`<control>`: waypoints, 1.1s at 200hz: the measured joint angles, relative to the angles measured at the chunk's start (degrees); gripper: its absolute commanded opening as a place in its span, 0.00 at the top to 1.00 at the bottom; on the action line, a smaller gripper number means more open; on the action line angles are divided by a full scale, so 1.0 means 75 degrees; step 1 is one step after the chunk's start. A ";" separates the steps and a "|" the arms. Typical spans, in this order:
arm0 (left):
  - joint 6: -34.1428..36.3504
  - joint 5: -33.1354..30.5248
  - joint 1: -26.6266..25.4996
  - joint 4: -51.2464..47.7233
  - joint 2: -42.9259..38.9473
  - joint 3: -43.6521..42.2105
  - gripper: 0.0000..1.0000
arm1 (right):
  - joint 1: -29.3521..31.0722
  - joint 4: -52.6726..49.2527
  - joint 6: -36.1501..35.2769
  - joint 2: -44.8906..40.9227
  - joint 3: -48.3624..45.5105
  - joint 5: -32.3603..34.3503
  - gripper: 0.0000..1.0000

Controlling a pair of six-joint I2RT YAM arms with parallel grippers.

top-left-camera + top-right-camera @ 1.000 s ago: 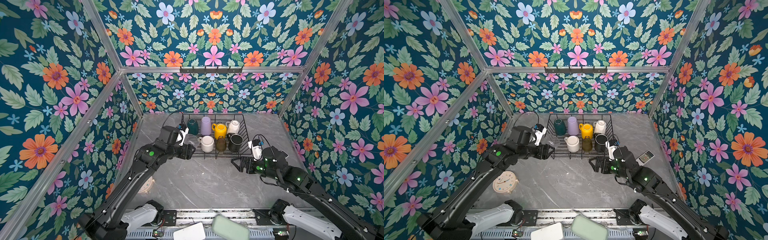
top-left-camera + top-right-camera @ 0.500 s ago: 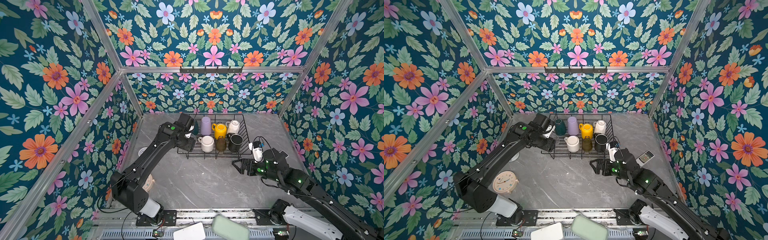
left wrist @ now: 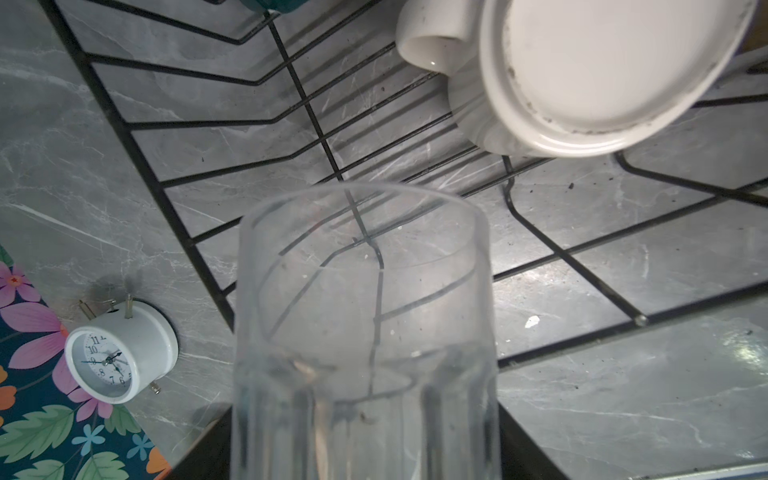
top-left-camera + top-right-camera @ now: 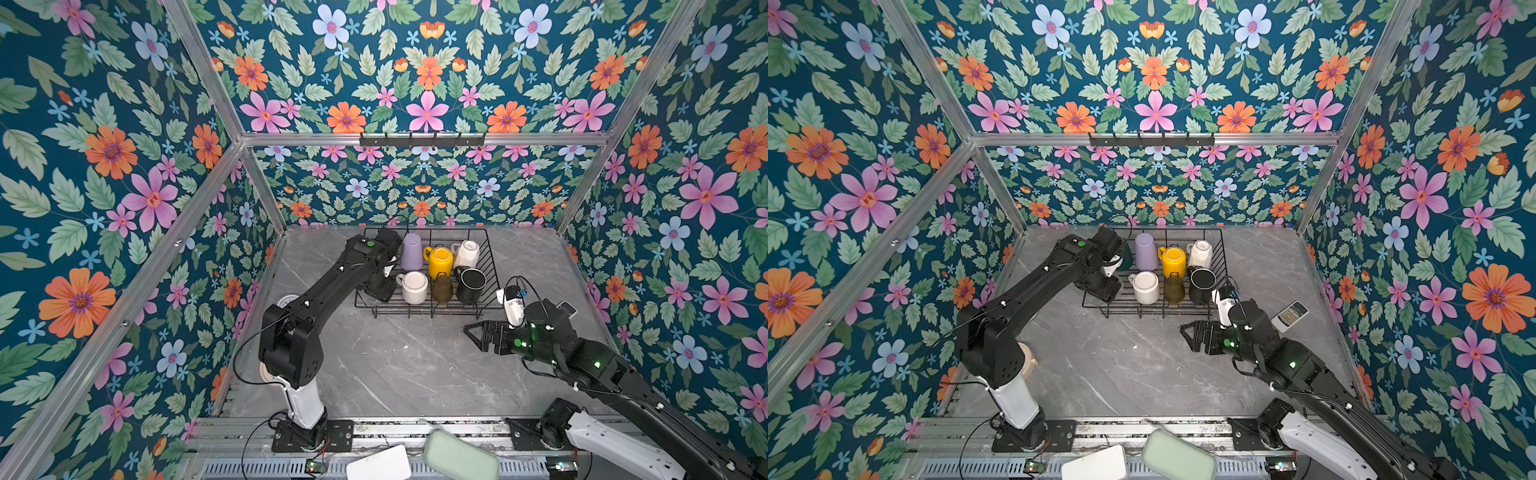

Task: Load the cups into the dish rack
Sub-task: 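Lower the glass into the rack beside the white mug with the left gripper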

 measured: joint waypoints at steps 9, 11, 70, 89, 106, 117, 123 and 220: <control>0.0003 -0.0035 0.0000 -0.0023 0.0134 0.0067 1.00 | -0.0006 0.0000 0.0003 -0.0026 -0.0020 -0.0029 0.03; 0.0003 -0.0052 0.0000 -0.0026 0.0163 0.0085 1.00 | -0.0009 0.0003 0.0003 -0.0032 -0.0026 -0.0029 0.03; 0.0140 -0.0221 0.0000 -0.0035 0.1011 0.0446 1.00 | -0.0076 0.0073 0.0003 -0.0137 -0.0230 -0.0154 0.03; 0.0172 -0.0245 0.0000 -0.0041 0.1303 0.0533 1.00 | -0.0087 0.0093 0.0003 -0.0163 -0.0277 -0.0236 0.03; 0.0175 -0.0262 0.0000 -0.0067 0.1550 0.0647 1.00 | -0.0099 0.0137 0.0003 -0.0204 -0.0309 -0.0251 0.03; 0.0178 -0.0277 0.0000 -0.0070 0.1684 0.0708 1.00 | -0.0128 0.0154 0.0003 -0.0230 -0.0329 -0.0277 0.03; 0.0178 -0.0280 0.0000 -0.0082 0.1746 0.0752 1.00 | -0.0149 0.0175 0.0003 -0.0248 -0.0347 -0.0280 0.03; 0.0175 -0.0297 0.0085 -0.0347 0.2294 0.1186 0.50 | -0.0557 0.0428 0.0064 -0.0388 -0.0612 -0.0831 0.03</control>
